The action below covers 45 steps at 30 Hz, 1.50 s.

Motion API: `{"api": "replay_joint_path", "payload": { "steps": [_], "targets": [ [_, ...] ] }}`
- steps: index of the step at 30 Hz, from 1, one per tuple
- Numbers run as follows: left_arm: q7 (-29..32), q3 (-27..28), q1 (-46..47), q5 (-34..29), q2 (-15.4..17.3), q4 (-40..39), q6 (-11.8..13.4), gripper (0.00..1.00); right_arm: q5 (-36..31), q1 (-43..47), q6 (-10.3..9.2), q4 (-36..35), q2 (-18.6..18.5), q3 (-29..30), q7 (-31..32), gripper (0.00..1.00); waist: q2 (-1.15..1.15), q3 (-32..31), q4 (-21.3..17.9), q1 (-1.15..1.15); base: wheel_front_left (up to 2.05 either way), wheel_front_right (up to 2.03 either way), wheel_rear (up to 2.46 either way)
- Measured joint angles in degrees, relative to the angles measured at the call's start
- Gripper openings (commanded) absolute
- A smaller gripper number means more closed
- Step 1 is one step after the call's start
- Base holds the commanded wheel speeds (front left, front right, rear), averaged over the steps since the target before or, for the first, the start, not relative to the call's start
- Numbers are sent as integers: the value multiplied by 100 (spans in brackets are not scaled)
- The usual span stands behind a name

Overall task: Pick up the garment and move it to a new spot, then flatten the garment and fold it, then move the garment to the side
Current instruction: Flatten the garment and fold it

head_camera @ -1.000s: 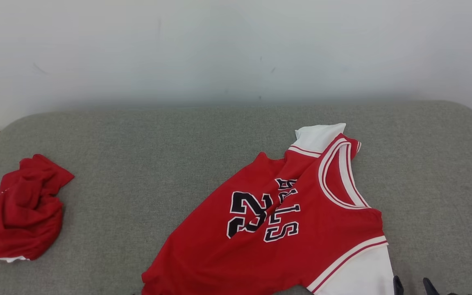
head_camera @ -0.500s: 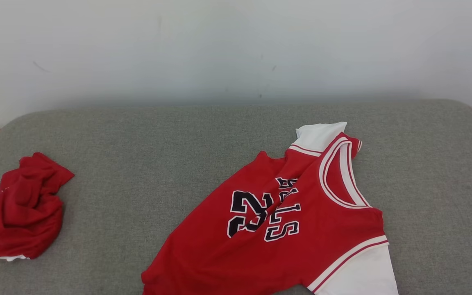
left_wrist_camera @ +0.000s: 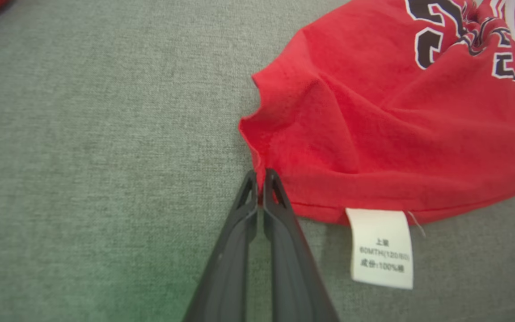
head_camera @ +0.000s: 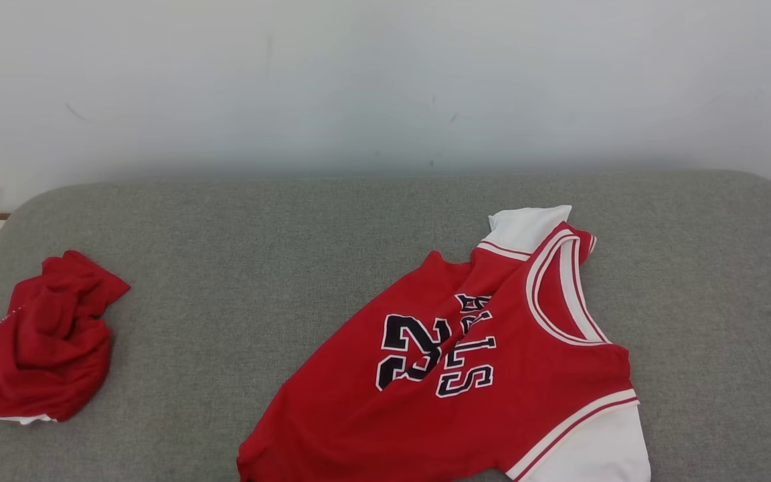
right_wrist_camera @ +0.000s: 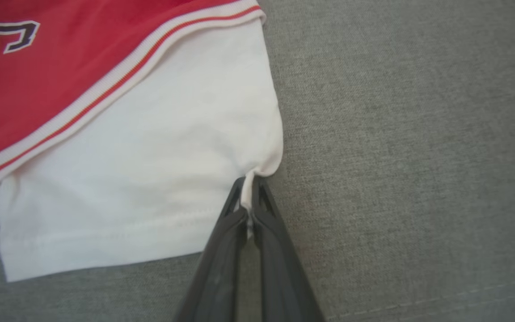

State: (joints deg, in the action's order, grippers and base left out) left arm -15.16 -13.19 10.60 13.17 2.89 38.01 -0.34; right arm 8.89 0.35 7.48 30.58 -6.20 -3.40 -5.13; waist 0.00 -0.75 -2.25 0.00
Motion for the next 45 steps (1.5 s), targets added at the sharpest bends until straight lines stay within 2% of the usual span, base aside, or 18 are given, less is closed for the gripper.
{"api": "replay_joint_path", "payload": {
  "steps": [6,14,15,20,24,29,34,41,45],
  "targets": [
    [4,175,-410,-11,3,-682,103,0,346,264,0,-424,32,-43,-142,0,0,-77,24,0,0,0,0],
    [4,243,-883,-68,97,-1605,145,0,850,819,0,-1836,4,-140,188,0,0,-86,-27,0,0,0,0],
    [73,238,-861,-68,137,-1809,145,0,968,809,0,-2183,13,-176,352,0,0,-54,-56,0,0,0,0],
    [341,274,-419,-11,199,-2239,119,0,1237,359,0,-2729,7,-247,688,0,0,54,-115,0,0,0,0],
    [748,194,492,-60,378,-2519,-85,0,1474,-583,0,-2873,-52,-256,1020,0,0,287,-173,0,0,0,0],
    [1368,113,2066,-136,727,-2501,-411,0,1617,-2317,0,-2549,-230,-302,1378,0,1,727,-253,1,0,0,0],
    [1798,103,3780,-121,1047,-2100,-572,0,1981,-4214,0,-1766,-460,-401,1559,0,1,1262,-346,1,0,0,0],
    [2310,-3,6061,90,1179,-1018,-667,0,2686,-6676,0,-309,-602,-336,1773,0,2,2026,-472,3,0,0,0],
    [2442,-227,7362,32,1189,-392,-690,0,2660,-7989,0,541,-794,-259,1668,0,2,2450,-542,3,0,0,0]
  ]
}}
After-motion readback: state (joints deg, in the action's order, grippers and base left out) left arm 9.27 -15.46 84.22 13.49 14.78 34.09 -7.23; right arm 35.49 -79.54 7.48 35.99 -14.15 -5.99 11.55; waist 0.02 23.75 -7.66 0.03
